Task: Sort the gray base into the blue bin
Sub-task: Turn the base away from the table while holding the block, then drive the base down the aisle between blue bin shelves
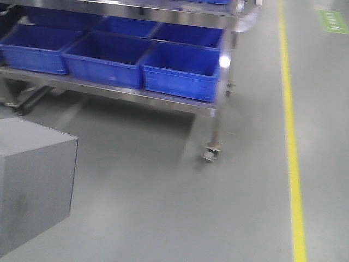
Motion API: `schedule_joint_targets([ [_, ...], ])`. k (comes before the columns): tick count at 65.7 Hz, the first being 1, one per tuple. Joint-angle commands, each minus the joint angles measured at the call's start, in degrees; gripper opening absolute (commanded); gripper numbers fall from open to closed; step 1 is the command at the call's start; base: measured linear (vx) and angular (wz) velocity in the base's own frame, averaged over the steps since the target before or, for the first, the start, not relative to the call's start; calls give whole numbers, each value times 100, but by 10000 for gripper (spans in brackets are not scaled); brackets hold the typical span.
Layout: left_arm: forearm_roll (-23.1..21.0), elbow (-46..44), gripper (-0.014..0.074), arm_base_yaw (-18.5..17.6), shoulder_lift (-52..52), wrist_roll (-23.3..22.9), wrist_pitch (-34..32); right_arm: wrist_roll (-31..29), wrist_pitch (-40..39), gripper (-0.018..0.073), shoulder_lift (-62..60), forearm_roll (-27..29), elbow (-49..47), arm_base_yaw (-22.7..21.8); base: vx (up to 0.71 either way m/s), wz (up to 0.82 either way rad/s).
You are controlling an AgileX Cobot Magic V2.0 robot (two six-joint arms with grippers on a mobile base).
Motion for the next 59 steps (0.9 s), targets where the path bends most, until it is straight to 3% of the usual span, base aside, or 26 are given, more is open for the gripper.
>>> schedule_joint_targets([
  [1,-117,-156,3,-27,42,-19,-614,-72,-428,-5,18,-31,6,-3,24,76],
  [59,-117,-156,3,-27,42,-19,-614,-72,-428,-5,18,-31,6,-3,24,72],
])
